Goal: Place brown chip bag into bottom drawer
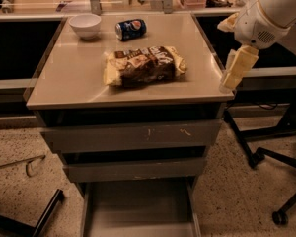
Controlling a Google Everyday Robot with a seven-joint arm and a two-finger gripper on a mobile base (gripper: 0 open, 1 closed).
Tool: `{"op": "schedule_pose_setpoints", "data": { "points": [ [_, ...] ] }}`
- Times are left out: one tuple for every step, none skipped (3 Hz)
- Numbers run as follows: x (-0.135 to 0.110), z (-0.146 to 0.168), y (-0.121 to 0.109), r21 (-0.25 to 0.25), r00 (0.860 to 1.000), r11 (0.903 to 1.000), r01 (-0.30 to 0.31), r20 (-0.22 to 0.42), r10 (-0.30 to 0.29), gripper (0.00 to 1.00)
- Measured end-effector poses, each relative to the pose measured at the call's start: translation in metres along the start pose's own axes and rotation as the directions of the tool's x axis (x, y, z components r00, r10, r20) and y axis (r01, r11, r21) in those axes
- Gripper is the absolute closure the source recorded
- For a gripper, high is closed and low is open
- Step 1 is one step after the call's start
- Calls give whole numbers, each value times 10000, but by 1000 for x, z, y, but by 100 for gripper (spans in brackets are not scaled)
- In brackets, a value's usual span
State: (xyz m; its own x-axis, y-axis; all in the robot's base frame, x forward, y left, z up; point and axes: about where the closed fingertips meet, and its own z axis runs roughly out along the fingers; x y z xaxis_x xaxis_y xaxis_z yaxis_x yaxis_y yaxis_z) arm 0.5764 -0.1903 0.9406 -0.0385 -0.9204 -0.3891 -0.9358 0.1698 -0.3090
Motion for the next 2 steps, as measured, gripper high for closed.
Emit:
{"op": "schedule_pose_setpoints", "data": {
  "points": [
    [-22,32,-36,147,9967,9988,459,656,-468,0],
    [-48,68,-58,-134,9901,9953,958,1048,-939,0]
  ]
}}
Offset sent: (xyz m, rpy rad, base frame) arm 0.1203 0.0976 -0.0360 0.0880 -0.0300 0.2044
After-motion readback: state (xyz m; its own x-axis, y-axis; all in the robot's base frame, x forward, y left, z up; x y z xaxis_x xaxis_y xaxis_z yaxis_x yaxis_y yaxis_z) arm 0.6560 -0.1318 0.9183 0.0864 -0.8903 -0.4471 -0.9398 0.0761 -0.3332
